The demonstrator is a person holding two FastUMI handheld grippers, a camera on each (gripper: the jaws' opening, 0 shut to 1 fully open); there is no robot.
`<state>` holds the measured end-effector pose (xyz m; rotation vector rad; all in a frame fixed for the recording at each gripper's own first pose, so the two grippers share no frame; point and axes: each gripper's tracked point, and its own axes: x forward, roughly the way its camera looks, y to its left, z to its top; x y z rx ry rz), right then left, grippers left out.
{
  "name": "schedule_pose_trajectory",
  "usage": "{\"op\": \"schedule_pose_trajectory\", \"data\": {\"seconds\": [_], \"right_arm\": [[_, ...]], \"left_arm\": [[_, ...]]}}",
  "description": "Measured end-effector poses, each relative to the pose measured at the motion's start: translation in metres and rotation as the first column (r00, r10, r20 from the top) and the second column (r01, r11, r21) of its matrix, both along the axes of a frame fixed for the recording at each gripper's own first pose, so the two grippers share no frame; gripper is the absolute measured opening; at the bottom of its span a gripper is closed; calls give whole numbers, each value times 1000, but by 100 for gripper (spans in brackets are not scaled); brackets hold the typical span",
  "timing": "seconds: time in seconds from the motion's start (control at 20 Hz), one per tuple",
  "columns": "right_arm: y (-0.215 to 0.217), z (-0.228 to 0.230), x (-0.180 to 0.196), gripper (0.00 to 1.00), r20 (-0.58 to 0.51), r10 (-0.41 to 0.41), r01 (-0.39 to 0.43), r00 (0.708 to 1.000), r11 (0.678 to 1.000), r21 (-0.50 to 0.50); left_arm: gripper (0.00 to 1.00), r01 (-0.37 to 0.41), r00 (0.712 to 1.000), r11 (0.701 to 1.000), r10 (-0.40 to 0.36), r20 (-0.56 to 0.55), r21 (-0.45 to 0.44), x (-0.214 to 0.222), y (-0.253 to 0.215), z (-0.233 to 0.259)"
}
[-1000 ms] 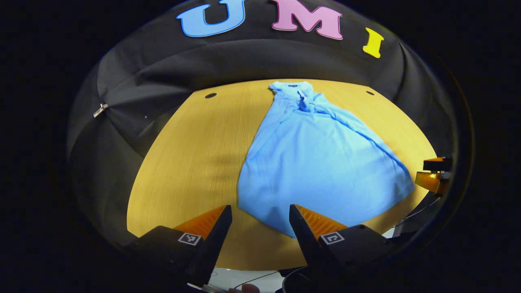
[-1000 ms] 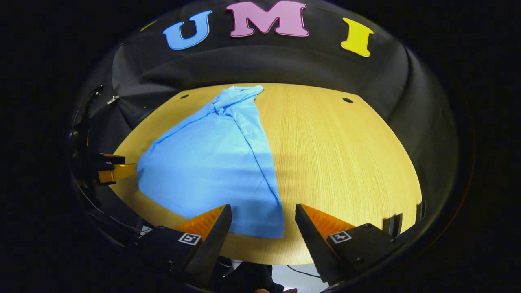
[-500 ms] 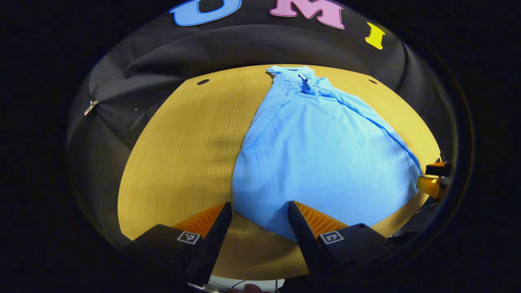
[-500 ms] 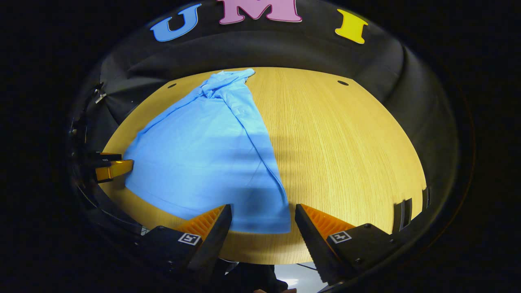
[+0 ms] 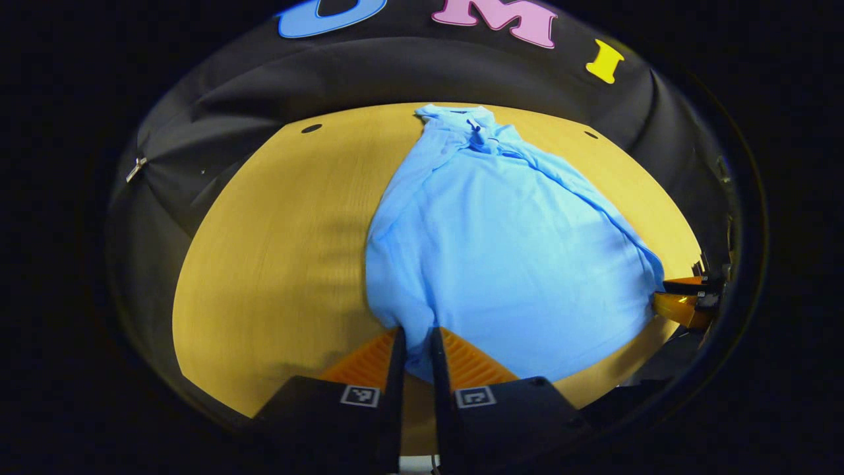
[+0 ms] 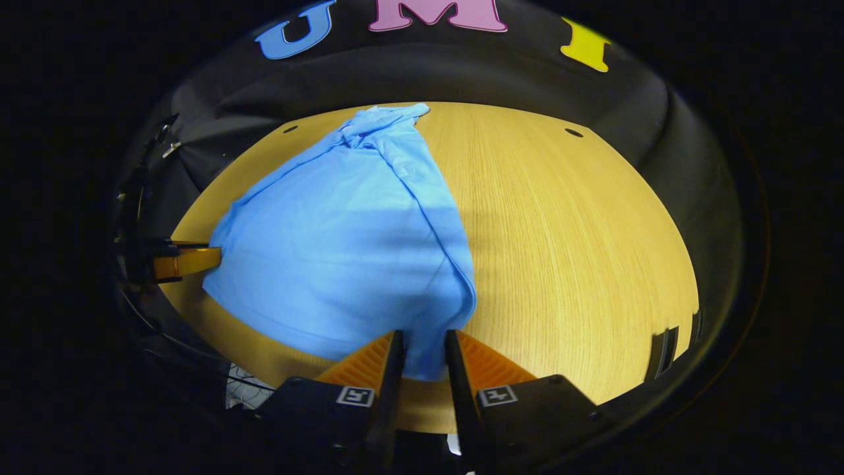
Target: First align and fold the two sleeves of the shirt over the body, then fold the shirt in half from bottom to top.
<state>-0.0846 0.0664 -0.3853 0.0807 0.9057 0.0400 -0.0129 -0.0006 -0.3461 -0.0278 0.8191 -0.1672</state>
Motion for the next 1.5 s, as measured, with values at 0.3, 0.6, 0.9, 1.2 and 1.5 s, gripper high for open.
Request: {"op": "schedule_pose_trajectory", "data": {"seconds": [0.3, 0.6, 0.9, 1.2, 1.5], "right_arm": [[2, 6, 4, 7, 31, -9, 7, 999, 999, 45], [5, 46, 39, 7, 132, -6, 0, 991, 999, 44], [-7, 92, 110, 7, 265, -45, 31, 963, 998, 59], [-28, 136, 194, 7, 398, -100, 78, 912, 994, 73], [-39, 167, 274, 7, 487, -78, 65, 870, 997, 44]], "left_arm": [[6, -38, 999, 996, 38, 0, -78, 4, -3, 7], [6, -13, 993, 998, 19, 113, -55, 27, -5, 49], [6, -21, 967, 997, 37, 254, -69, 84, -5, 109], [6, -52, 916, 992, 93, 390, -114, 158, -2, 170], [6, -70, 862, 991, 120, 493, -118, 233, -1, 211]]}}
